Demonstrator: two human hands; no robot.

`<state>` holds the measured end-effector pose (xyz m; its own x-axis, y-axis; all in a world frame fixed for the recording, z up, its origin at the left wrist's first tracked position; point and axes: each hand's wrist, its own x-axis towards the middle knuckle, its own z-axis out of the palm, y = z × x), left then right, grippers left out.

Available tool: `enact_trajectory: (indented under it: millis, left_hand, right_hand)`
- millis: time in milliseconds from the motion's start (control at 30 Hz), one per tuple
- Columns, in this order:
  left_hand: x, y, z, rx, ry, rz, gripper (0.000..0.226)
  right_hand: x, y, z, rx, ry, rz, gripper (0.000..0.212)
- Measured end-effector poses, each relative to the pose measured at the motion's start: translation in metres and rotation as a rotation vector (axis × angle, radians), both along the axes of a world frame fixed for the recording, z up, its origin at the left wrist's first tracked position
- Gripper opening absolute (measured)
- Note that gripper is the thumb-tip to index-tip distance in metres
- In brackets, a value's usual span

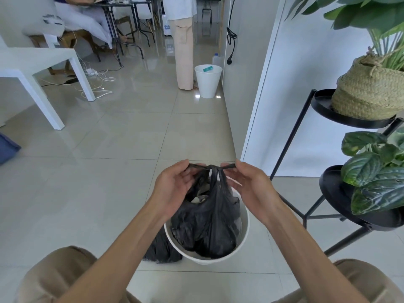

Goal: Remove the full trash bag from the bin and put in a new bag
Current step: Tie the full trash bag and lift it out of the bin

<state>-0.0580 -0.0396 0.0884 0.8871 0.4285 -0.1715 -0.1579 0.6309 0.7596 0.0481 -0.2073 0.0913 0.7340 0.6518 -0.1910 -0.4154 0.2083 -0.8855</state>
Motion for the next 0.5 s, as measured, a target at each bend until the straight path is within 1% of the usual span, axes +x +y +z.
enact_trajectory:
  millis: [67, 133, 233, 300, 333, 367, 433, 500]
  left_hand:
    - [0.007, -0.002, 0.002, -0.196, -0.028, 0.020, 0.021]
    - [0.009, -0.003, 0.005, -0.371, -0.088, 0.072, 0.033]
    - [0.006, 0.004, 0.005, -0.527, -0.179, 0.200, 0.040]
    - [0.006, 0.013, 0.002, -0.585, -0.171, 0.266, 0.037]
    - [0.005, 0.016, -0.003, -0.568, -0.122, 0.282, 0.036]
    - [0.005, 0.020, -0.007, -0.501, -0.051, 0.284, 0.036]
    - [0.003, 0.028, -0.018, -0.237, 0.112, 0.302, 0.036]
    - [-0.001, 0.040, -0.027, 0.054, 0.230, 0.346, 0.037]
  right_hand:
    - [0.000, 0.009, 0.007, 0.201, 0.235, -0.033, 0.026]
    - [0.002, 0.014, 0.010, 0.297, 0.389, -0.083, 0.030]
    - [0.007, 0.011, 0.004, 0.334, 0.485, -0.160, 0.037]
    - [0.012, 0.007, -0.001, 0.403, 0.556, -0.222, 0.039]
    - [0.014, 0.005, -0.005, 0.420, 0.588, -0.246, 0.039]
    - [0.017, 0.004, -0.008, 0.400, 0.583, -0.258, 0.038]
    - [0.026, 0.000, -0.017, 0.265, 0.467, -0.273, 0.035]
    - [0.038, -0.008, -0.029, 0.121, 0.337, -0.301, 0.036]
